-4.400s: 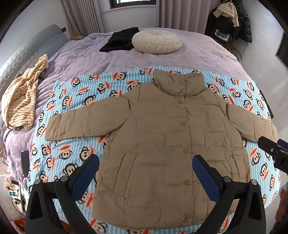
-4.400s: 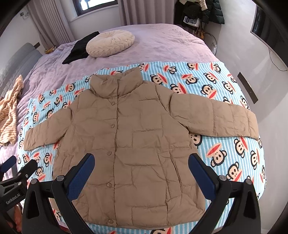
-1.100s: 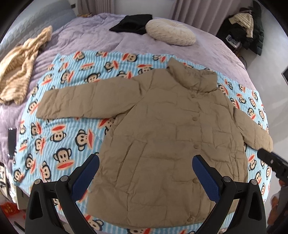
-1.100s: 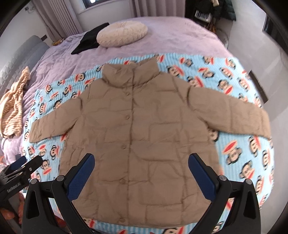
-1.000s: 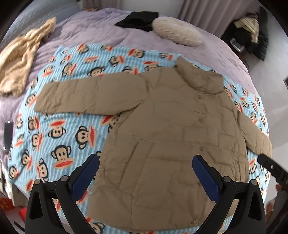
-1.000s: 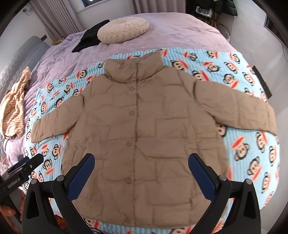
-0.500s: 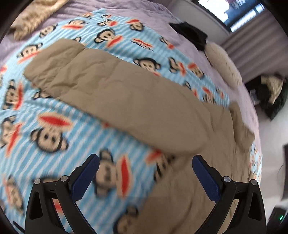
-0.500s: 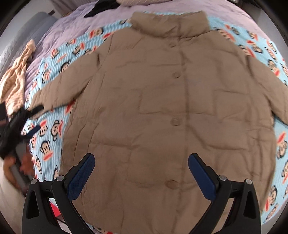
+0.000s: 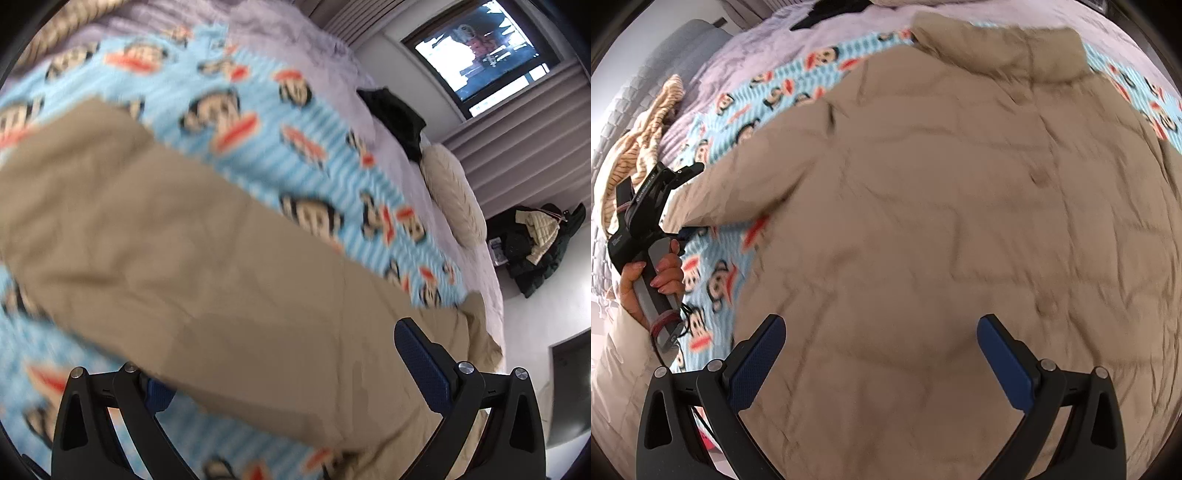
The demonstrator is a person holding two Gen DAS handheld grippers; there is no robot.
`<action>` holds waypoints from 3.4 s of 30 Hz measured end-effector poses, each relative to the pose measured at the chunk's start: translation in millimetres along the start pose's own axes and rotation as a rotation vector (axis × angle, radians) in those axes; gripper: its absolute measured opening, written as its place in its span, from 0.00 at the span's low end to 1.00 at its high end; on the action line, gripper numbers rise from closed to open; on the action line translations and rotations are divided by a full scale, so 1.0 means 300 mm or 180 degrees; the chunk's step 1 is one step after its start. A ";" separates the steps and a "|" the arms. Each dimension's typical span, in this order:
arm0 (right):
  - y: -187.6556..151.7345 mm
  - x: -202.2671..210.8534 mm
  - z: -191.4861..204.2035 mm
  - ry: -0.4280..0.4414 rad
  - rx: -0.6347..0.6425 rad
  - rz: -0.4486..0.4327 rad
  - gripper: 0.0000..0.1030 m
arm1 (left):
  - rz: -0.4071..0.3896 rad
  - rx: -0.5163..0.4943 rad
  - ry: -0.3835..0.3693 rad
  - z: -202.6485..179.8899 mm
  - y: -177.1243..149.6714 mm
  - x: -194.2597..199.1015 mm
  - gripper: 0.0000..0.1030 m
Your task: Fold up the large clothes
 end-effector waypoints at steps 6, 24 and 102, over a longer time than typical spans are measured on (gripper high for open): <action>0.155 -0.063 0.066 0.0113 0.0038 -0.0201 1.00 | -0.0197 -0.0082 0.0421 0.037 0.125 -0.053 0.65; 0.358 -0.432 0.193 0.0707 -0.0353 -0.0097 0.12 | -0.0262 -0.1700 -0.0280 -0.477 -0.148 0.227 0.10; 0.221 -0.026 -0.549 0.0033 -0.1379 -0.0592 0.41 | 0.0224 -0.1853 0.0787 -0.403 -0.235 -0.087 0.13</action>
Point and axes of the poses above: each gripper's, at about its wrist camera, not at the fingertips, and x roughly against the way its jaws point, z to its left, y to its top, the point moved 3 cm from there along -x, roughly the way its jaws point, and after that the axes turned 9 degrees about x, right-handed, at the moved point
